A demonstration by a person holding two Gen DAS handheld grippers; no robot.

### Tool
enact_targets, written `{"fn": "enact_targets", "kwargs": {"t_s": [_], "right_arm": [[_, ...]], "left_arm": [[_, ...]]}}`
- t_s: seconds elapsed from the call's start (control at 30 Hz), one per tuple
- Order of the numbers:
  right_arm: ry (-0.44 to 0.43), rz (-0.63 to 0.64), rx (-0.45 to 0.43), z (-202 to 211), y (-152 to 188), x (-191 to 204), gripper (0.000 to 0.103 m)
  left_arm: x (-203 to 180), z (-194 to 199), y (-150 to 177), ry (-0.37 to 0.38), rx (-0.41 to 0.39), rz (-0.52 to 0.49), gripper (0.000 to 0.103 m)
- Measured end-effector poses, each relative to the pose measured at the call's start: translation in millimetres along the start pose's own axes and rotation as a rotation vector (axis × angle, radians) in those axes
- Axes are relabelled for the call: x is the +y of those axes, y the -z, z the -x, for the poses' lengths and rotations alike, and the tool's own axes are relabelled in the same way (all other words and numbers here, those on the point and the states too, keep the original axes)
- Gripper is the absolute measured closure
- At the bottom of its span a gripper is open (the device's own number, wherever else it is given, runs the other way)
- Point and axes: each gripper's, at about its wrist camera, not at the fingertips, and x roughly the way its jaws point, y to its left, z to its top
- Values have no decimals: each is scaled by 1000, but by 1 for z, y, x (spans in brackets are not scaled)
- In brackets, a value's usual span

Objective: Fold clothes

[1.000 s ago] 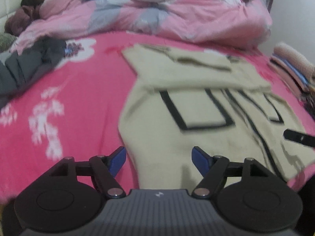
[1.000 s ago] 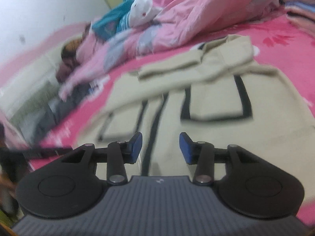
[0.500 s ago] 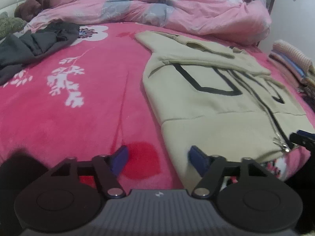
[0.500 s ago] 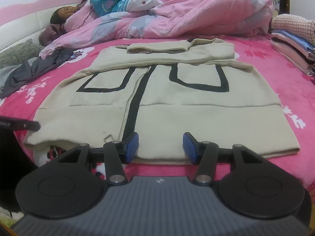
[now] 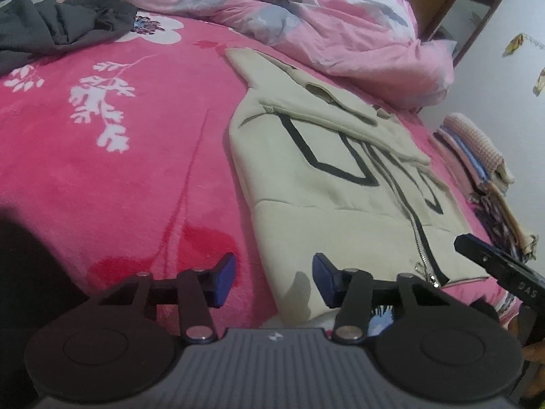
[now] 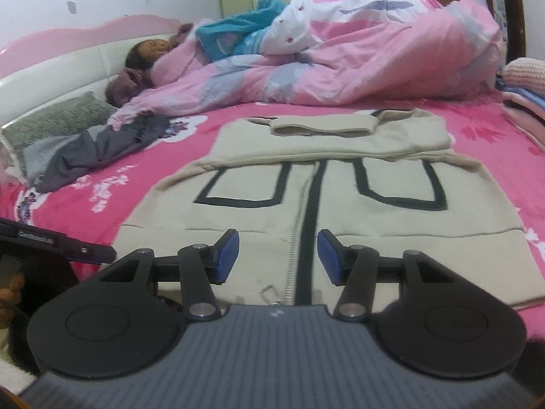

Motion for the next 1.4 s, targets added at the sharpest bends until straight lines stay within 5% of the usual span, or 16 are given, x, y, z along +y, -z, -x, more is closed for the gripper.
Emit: {"fn": "enact_targets", "kwargs": {"t_s": [0.23,0.33,0.43,0.63,0.77,1.07,1.17,1.27,1.4], "right_arm": [[-91,-16,25,-14,6,16,53],[-144,-9,30,-22,14,22,52],[-155,3,148,-44,32,25,53],[-213,82,143,-24,37,42,52],[-325,-55,139,-17,35,35,52],[-458,-746,200,-54,76,-21,52],[-504,-881,170,-65,84,-31,52],[-546,-1004,158,-73,95,-35,51],[-586,-1047,165,-83,99,-25,51]], "left_arm": [[-16,-9,-6,-63,41,-16,78],[-21,-13,-10,-94,64,-25,78],[-22,-15,-12,-118,85,-16,74],[-19,-17,-18,-121,112,28,73],[-19,-17,-21,-117,121,47,70],[-19,-15,-13,-94,134,66,64],[-19,-15,-10,-95,122,78,64],[-19,-13,-8,-84,108,89,76],[-18,-10,-9,-69,103,97,77]]}}
